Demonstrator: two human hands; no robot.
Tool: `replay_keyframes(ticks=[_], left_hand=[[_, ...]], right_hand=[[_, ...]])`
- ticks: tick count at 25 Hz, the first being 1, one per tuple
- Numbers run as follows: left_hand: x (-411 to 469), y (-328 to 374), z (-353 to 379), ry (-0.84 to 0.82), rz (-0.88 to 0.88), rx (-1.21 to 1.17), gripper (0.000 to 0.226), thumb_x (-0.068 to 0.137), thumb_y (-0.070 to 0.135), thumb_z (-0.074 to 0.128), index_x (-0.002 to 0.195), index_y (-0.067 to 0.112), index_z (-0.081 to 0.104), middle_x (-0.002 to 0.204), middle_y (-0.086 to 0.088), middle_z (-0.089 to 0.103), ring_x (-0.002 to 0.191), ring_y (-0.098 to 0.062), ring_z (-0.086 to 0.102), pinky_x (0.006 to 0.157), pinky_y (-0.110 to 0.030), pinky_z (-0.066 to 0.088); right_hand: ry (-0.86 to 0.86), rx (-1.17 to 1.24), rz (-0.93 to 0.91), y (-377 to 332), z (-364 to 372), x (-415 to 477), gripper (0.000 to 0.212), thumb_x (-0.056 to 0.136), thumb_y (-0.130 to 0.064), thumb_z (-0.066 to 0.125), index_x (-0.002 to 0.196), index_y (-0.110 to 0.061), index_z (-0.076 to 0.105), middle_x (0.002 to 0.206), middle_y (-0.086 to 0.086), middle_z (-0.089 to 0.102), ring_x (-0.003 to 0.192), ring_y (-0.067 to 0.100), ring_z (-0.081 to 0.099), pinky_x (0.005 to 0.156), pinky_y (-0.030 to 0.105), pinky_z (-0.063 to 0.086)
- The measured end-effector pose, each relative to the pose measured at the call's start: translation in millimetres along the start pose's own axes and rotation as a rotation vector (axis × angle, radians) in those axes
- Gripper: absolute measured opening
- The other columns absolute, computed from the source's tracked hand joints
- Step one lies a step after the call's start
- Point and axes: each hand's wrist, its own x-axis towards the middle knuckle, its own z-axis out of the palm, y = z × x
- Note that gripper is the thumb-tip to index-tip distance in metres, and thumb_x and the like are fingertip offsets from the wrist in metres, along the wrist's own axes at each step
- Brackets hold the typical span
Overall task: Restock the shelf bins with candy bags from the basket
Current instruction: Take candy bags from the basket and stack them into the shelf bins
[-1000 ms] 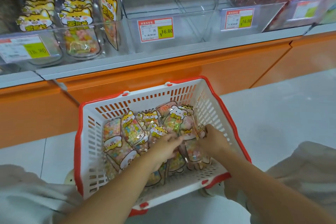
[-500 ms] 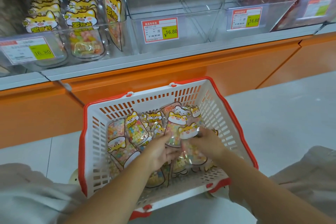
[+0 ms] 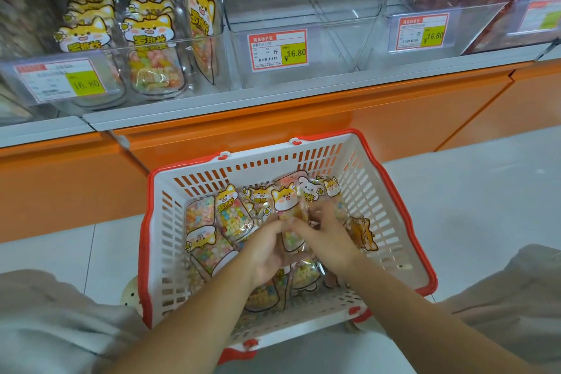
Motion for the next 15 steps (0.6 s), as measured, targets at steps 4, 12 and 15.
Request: replay_keyframes(ticks=[4,12,15], left_hand=[[-2.5,5.3,0.1,-0.033,-0.047,0.102,0.058,0.085,0.073,0.043,0.102,0.027,0.074,0.115,-0.008,0.068,0.108,-0.025,0.06,0.098,-0.05,0.048],[1.4,19.0,-14.6,0.172,0.029,0.034,0.046,0.081,0.037,0.071,0.12,0.014,0.065,0.112,-0.011,0.072,0.097,-0.025,0.07,0.08,-0.042,0.058],[1.5,26.4,-24.8,0.271,0.077,-0.01,0.026,0.089,0.023,0.068,0.114,0.022,0.062,0.11,-0.002,0.071,0.098,-0.021,0.069,0.077,-0.036,0.056]], right_hand=[[-0.087,0.205,0.143,2.5,0.1,5.9,0.039,0.091,-0.061,0.047,0.12,-0.034,0.047,0.102,-0.005,0.063,0.09,0.003,0.06,0.074,0.025,0.05],[-0.089,0.877,0.194,12.7,-30.1,22.6,0.048,0.086,-0.002,0.061,0.13,-0.011,0.045,0.116,0.016,0.066,0.086,0.027,0.07,0.057,0.034,0.057],[-0.09,1.039,0.202,14.0,-56.2,30.7,0.04,0.092,-0.01,0.054,0.13,-0.002,0.055,0.11,0.014,0.068,0.089,0.026,0.071,0.064,0.034,0.058]])
